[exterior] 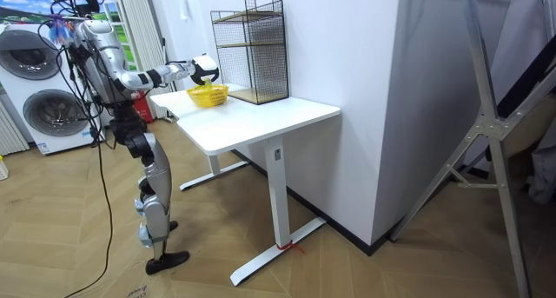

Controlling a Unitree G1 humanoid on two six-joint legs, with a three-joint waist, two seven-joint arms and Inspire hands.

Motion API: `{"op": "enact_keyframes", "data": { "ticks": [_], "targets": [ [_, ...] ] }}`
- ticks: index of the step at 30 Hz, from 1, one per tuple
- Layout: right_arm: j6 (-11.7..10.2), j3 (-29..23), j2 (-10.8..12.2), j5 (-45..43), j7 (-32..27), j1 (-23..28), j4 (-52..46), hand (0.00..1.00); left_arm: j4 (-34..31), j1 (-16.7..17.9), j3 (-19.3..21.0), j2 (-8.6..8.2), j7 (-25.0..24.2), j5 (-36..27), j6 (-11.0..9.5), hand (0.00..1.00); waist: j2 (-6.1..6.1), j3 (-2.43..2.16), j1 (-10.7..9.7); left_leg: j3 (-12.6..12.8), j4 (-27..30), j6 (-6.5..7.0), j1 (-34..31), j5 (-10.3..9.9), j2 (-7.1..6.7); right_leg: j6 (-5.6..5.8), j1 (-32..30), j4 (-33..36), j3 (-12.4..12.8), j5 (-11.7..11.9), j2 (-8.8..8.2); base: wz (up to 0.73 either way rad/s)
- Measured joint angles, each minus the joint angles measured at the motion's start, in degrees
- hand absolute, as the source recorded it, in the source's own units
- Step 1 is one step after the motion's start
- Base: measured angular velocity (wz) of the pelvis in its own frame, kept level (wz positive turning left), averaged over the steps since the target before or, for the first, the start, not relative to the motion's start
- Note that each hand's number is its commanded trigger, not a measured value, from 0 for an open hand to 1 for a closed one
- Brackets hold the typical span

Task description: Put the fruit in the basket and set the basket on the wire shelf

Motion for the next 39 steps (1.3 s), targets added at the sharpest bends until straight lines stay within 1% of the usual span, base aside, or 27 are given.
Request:
{"op": "enact_keyframes", "data": {
  "ticks": [6, 12, 19, 20, 21, 24, 26, 27, 29, 30, 31, 32, 33, 36, 37, 38, 39],
  "targets": [
    [0.0, 0.0, 0.0, -1.5, 0.9, 0.0, 0.0, 0.00, 0.0, 0.1, -0.5, 0.06, 0.0, 0.1, 0.0, 0.00, -0.01, -0.09, -0.1, 0.0, 0.0, 0.00, 0.0, 0.0, 0.00, 0.00, 0.0, 0.0, 0.0, 0.0, 0.00, 0.00],
    [0.0, 0.0, 0.0, -1.9, 1.0, 0.0, 0.0, 0.00, -0.1, 0.1, -0.5, 0.07, 0.0, 0.1, 0.0, 0.00, 0.02, -0.38, 0.0, 0.0, 0.1, 0.00, 0.0, 0.0, 0.00, 0.00, 0.0, 0.0, 0.0, 0.0, 0.00, 0.00],
    [0.0, -0.1, 0.0, 0.7, 0.2, 0.0, 1.9, 0.00, -0.1, 0.3, -0.4, 0.14, 0.3, 0.1, 0.0, 0.00, 0.35, -0.29, -0.2, -0.1, 0.5, 0.00, -0.1, 0.0, 0.02, 0.00, 0.2, 0.0, -0.5, 0.0, -0.05, 0.00],
    [0.0, -0.2, 0.0, 0.9, 0.2, 0.0, 1.9, 0.00, -0.3, 0.3, -0.3, 0.17, 0.3, 0.2, 0.0, 0.00, 0.13, -0.46, -0.3, -0.1, 0.6, -0.01, -0.2, 0.0, 0.03, 0.00, 0.2, 0.0, -0.7, 0.0, -0.05, 0.00],
    [0.0, -0.3, 0.0, 1.6, 0.2, 0.0, 1.9, 0.00, -0.6, 0.4, -0.1, 0.18, 0.3, 0.1, -0.1, 0.00, 0.16, -0.47, -0.3, -0.1, 0.6, -0.01, -0.3, 0.0, 0.04, 0.00, 0.1, 0.0, -0.6, 0.0, -0.04, 0.00],
    [0.0, -1.1, -0.1, 7.1, 0.0, 0.1, 1.9, 0.00, -0.7, 1.2, 1.2, 0.22, 0.4, -0.1, -0.9, 0.00, 0.25, -0.52, -0.5, 0.0, 0.9, -0.01, 0.0, 0.0, 0.02, 0.00, 0.4, 0.0, -0.1, 0.0, -0.03, -0.01],
    [-0.2, -2.5, 0.0, 12.1, -0.3, 0.2, 1.8, 0.00, 0.3, 2.1, 1.9, 0.34, 0.4, -0.3, -1.7, 0.00, 0.25, -0.52, -1.2, -0.2, 1.1, 0.00, 0.3, 0.0, 0.01, -0.01, 0.8, 0.0, -0.1, 0.0, -0.04, 0.02],
    [-0.4, -3.1, 0.0, 14.2, -0.3, 0.2, 1.8, 0.00, 0.6, 2.2, 1.9, 0.37, 0.4, -0.3, -1.9, 0.00, 0.48, -0.41, -1.6, -0.3, 1.3, 0.01, 0.2, 0.0, 0.01, -0.01, 1.0, 0.0, -0.2, 0.0, -0.04, 0.08],
    [-1.1, -5.8, 0.0, 21.2, -1.0, 0.2, 1.6, 0.00, 1.3, 3.1, 2.6, 0.38, 0.4, -1.0, -2.4, 0.00, 0.52, -0.45, -2.2, -0.4, 1.5, 0.00, 0.1, 0.0, 0.02, -0.01, 1.1, -0.1, -0.3, 0.0, -0.02, 0.02],
    [-1.2, -6.6, 0.0, 22.3, -1.4, 0.2, 1.6, 0.00, 1.5, 3.3, 2.9, 0.33, 0.4, -1.4, -2.5, 0.00, 0.58, -0.44, -2.3, -0.4, 1.6, -0.01, 0.1, 0.0, 0.02, -0.01, 1.1, -0.1, -0.4, 0.0, -0.02, 0.00],
    [-1.5, -8.3, 0.0, 24.8, -2.1, 0.2, 1.6, 0.00, 1.8, 3.7, 4.0, 0.20, 0.4, -2.7, -2.7, 0.00, 0.84, -0.44, -2.5, -0.4, 1.8, -0.01, 0.1, -0.1, 0.02, -0.01, 1.3, -0.1, -0.5, 0.0, -0.03, 0.00],
    [-2.1, -10.2, 0.0, 27.7, -2.5, 0.2, 1.6, 0.00, 2.0, 4.4, 5.6, 0.14, 0.4, -4.6, -3.4, 0.00, 1.11, -0.46, -2.9, -0.5, 1.7, 0.00, 0.1, -0.1, 0.03, -0.01, 1.4, -0.1, -0.6, 0.0, -0.04, 0.07],
    [-2.8, -12.0, 0.0, 30.0, -3.0, 0.3, 1.6, 0.00, 2.8, 4.9, 7.2, 0.16, 0.4, -6.1, -4.0, 0.00, 1.49, -0.58, -3.4, -0.7, 1.7, 0.01, 0.1, -0.1, 0.02, -0.01, 1.6, -0.1, -0.8, 0.0, -0.07, 0.05],
    [-3.6, -15.1, 0.0, 34.0, -4.6, 0.3, 1.4, 0.00, 3.4, 6.6, 9.8, 0.19, 0.4, -8.7, -4.6, 0.00, 2.36, -0.84, -3.7, -0.7, 1.8, 0.00, 0.1, -0.1, 0.02, -0.02, 1.6, -0.1, -0.8, 0.0, -0.07, 0.00],
    [-4.0, -16.6, 0.0, 35.8, -5.3, 0.8, 1.2, 0.00, 3.9, 7.4, 11.1, 0.12, 0.4, -10.0, -5.0, 0.00, 2.88, -1.05, -3.9, -0.7, 1.8, 0.00, 0.2, -0.1, 0.01, -0.02, 1.7, -0.1, -0.8, 0.0, -0.07, 0.00],
    [-4.9, -18.1, -0.1, 37.3, -6.4, 2.0, 0.9, 0.00, 4.5, 8.0, 12.5, 0.10, 0.5, -11.6, -5.3, 0.00, 3.23, -1.18, -4.1, -0.8, 1.9, 0.00, 0.3, -0.1, 0.00, -0.02, 1.8, -0.1, -0.9, 0.0, -0.07, 0.03],
    [-5.1, -18.9, -0.1, 38.4, -6.8, 2.8, 0.7, 0.00, 5.2, 8.2, 13.5, 0.09, 0.7, -13.0, -5.6, 0.00, 3.35, -1.25, -4.2, -0.8, 1.9, 0.00, 0.3, -0.1, 0.00, -0.02, 1.9, -0.1, -1.0, 0.0, -0.10, 0.07]
  ]
}}
